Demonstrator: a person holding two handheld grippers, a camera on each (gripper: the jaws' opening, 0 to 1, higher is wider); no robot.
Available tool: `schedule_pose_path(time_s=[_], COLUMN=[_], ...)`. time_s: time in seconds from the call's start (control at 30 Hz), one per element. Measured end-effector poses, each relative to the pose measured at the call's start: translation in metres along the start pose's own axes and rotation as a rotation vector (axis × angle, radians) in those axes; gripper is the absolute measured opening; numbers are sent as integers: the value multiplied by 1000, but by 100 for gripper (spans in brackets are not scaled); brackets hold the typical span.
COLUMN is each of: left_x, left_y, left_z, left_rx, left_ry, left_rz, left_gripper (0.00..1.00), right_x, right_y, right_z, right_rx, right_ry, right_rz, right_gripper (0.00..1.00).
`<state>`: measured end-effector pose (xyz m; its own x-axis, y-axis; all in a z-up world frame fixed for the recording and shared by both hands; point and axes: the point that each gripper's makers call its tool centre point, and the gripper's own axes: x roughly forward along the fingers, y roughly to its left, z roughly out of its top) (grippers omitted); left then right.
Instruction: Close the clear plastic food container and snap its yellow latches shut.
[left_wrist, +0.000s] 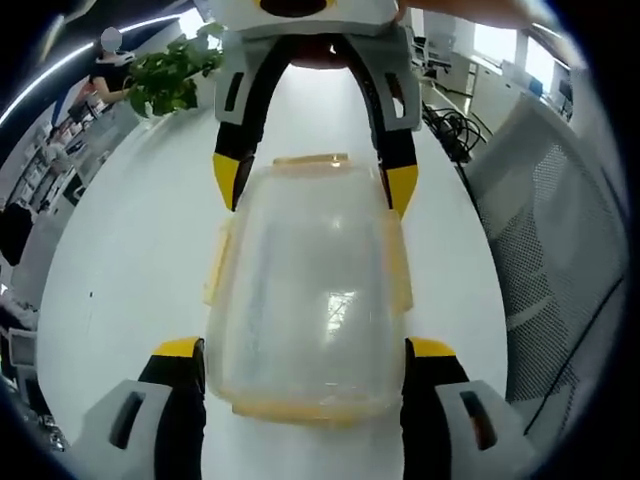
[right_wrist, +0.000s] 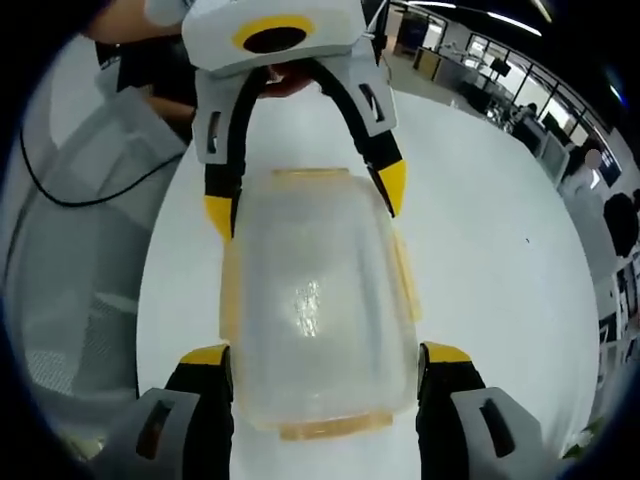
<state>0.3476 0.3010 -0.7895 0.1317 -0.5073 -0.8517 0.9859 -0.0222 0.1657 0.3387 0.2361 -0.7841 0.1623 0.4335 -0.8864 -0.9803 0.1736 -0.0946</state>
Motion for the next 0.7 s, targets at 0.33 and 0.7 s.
schedule_pose_path(time_s=[0.33, 0.7], left_x=[-23, -42], left_y=[3, 7], left_z=[-41, -75], left_rx=[-1, 0], left_ry=[7, 19], left_rz=[9, 15], left_gripper=[81, 81], right_x=[22, 40], right_y=[5, 7], right_z=[43, 78], right_rx=[0, -2], right_ry=[-5, -2], right_rz=[4, 7], right_gripper=[76, 76])
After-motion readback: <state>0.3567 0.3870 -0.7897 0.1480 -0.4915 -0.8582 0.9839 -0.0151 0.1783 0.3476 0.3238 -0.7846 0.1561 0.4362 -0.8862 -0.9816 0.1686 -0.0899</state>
